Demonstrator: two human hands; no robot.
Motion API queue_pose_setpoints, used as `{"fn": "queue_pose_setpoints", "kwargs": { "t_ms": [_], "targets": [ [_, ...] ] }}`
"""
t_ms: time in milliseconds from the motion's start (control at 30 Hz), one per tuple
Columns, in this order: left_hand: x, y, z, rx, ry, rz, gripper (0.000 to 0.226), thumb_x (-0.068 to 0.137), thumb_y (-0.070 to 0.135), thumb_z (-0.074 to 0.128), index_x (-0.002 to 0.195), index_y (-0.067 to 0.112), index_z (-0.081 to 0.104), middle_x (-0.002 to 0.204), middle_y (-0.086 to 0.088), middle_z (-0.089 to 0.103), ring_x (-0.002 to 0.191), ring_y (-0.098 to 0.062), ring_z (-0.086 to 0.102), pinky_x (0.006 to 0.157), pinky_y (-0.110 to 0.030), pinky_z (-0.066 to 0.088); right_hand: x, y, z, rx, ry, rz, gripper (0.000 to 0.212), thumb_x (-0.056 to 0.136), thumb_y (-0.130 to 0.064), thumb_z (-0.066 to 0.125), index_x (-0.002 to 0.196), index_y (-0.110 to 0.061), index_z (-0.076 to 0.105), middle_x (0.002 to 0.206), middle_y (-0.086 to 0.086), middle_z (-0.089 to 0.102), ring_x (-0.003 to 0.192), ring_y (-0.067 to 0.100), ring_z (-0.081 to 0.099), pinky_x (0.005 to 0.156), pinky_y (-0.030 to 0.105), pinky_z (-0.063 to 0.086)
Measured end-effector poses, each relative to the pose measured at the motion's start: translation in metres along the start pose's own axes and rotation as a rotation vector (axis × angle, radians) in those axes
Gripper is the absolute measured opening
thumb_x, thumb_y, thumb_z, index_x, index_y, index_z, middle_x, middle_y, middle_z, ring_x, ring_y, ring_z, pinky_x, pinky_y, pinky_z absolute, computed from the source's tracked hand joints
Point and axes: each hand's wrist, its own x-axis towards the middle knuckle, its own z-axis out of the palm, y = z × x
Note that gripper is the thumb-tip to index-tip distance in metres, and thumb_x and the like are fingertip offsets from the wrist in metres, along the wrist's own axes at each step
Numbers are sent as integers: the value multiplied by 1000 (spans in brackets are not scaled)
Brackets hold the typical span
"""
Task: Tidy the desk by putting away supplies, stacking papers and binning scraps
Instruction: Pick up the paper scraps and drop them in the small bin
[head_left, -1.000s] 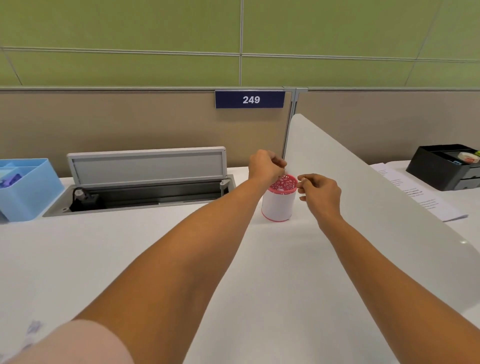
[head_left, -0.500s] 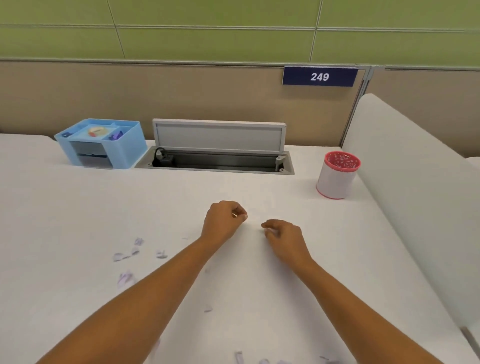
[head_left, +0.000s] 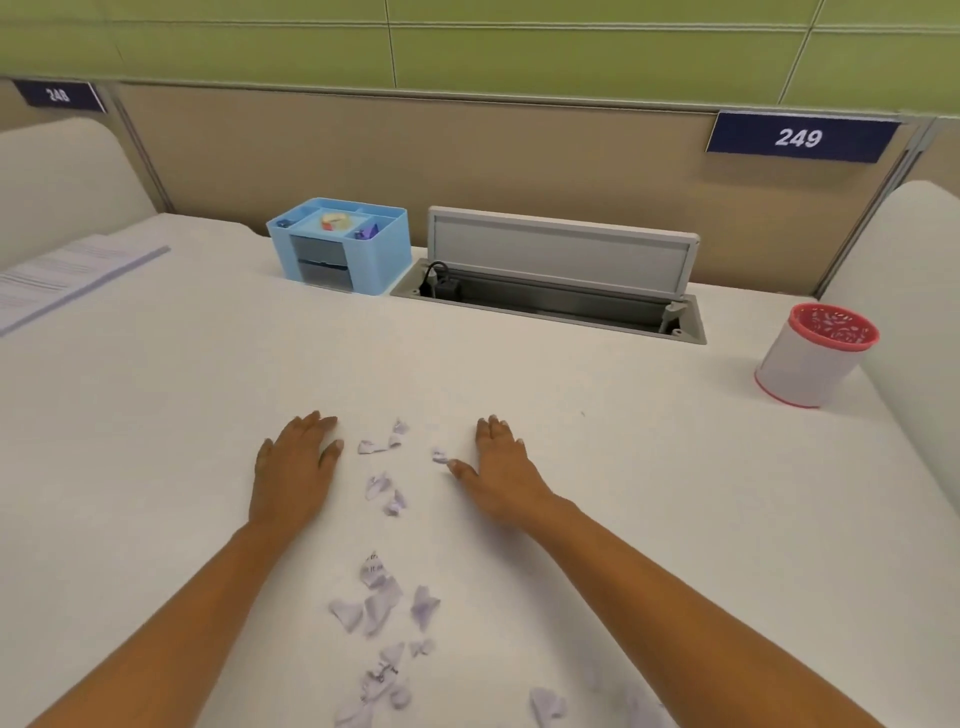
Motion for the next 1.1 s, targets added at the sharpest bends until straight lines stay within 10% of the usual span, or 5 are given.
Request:
{"fn": "queue_pose_setpoints", "kwargs": {
  "t_ms": [633,833,1100],
  "targets": [
    [3,5,7,144,-3,-13,42,101,24,26,142,22,34,153,2,26,143,-15,17,115,-42,8,43,-36,8,-165,-190,-517,42,102,-13,29,144,-12,33,154,8,22,143,21,18,114,27,13],
    [3,7,7,112,4,-19,41,100,21,29,140,19,38,152,0,29,142,-17,19,115,-44,9,14,-1,-16,-87,-171,-386,40,101,-13,31,139,-14,43,149,5,35,138,20,29,114,28,21],
    [16,35,7,37,14,-83,33,97,18,38,126,15,54,139,-4,46,131,-25,37,111,-51,14,-2,29,-27,-72,89,-226,18,88,-5,50,93,4,65,100,10,58,93,24,56,75,28,41]
  ]
}}
